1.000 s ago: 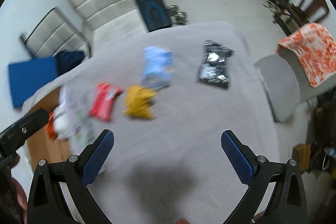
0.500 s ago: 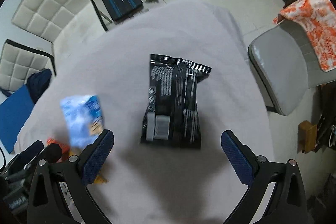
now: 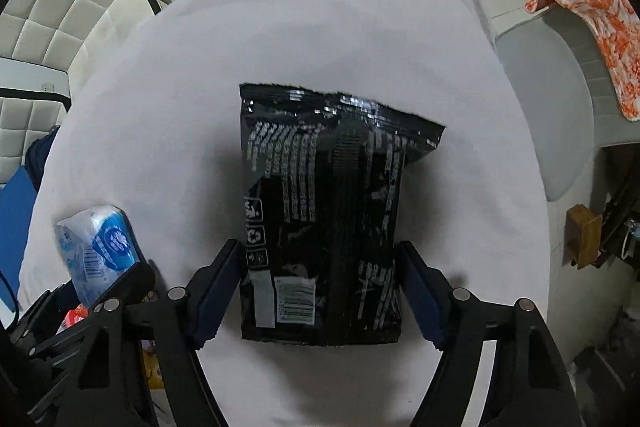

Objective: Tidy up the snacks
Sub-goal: 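Grasp the blue-white packet with the left tool while the right tool grasps the black packet, then carry the blue-white and black packets into the box with both tools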

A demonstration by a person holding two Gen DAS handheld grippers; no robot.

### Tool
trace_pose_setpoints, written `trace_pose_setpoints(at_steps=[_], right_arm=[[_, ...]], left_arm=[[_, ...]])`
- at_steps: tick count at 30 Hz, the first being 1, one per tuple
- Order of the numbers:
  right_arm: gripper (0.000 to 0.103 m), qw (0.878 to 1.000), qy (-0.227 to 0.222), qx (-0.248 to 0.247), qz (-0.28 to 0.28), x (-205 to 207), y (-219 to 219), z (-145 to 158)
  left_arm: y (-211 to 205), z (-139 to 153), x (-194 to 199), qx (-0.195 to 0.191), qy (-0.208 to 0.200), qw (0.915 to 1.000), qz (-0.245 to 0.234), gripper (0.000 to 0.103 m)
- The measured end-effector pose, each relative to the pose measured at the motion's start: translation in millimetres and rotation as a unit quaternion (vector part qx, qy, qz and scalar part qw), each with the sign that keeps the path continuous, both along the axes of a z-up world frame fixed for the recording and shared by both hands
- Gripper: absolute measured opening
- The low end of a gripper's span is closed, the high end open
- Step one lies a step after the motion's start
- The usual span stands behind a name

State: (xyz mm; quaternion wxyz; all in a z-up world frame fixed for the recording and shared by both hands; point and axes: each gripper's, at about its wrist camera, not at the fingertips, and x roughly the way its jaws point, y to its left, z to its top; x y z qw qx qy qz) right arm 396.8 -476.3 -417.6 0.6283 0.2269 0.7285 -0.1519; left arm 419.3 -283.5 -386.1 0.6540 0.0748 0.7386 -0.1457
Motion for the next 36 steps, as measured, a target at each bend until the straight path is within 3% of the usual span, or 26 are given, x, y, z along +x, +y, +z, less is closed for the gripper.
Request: trace_pose_setpoints(at_steps=[4,7,12,24,36], right_arm=[[0.071,1.000,0.007,-0.017,0.011,3.4,1.7,-1.4],[0.060,0.999,0.005,-0.030,0.018,4.1,6.5,0.9],[0.054,0.999,0.001,-0.038,0.034,-0.4,9.3,6.1],[0.051,0.995,-0.029,-0.052,0.076,-44.6,31.7,43.4],[0.051,0.988,-0.100,-0.026,0.118,-110.8,108.6,124.5]], left_arm=[[4.7,4.6,-4.3,-0.004,-0.012,0.9999,0.011,0.047],[10.8,9.0,-9.1,-0.009,-0.017,0.9996,0.018,0.040],[24.0,18.4,-19.6,-0.016,-0.024,0.9991,0.031,0.039],[54.4,64.1,-56.4,-0.026,-0.080,0.9959,0.033,0.039],[108.5,127.9,-117.4,-0.064,-0.122,0.9889,0.057,0.038]])
